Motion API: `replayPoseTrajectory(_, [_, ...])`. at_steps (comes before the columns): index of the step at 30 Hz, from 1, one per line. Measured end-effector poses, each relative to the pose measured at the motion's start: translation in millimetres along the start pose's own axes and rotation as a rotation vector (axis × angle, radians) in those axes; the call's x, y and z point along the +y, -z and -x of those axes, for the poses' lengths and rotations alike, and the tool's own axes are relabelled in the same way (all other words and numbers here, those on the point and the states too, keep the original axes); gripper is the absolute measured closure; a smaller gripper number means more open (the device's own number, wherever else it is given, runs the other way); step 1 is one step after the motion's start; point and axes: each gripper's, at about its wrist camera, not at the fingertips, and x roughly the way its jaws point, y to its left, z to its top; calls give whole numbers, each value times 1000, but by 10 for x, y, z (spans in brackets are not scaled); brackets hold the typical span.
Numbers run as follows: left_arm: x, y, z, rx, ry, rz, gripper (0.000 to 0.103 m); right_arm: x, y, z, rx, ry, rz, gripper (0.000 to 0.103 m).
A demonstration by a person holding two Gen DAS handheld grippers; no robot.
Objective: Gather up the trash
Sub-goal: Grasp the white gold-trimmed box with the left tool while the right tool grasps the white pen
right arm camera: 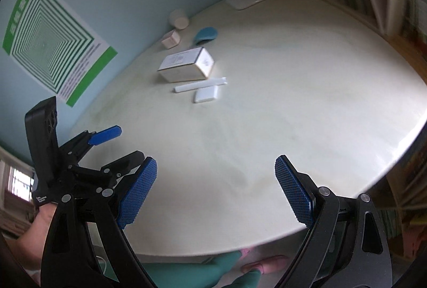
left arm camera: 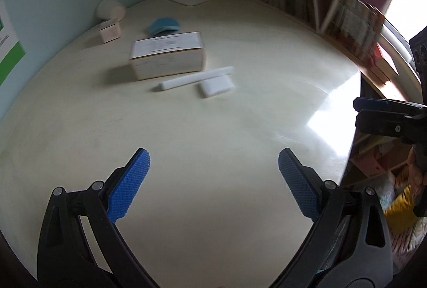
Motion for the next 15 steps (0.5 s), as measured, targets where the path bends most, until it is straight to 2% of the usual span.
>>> replayPoseTrajectory(7, [406, -128, -89, -5, -34, 15, 8, 229, -245, -423, 40, -8, 64, 14])
replayPoseTrajectory(15, [673, -333, -291, 3, -17, -14, 8, 337, -548, -792, 75, -1, 167, 14])
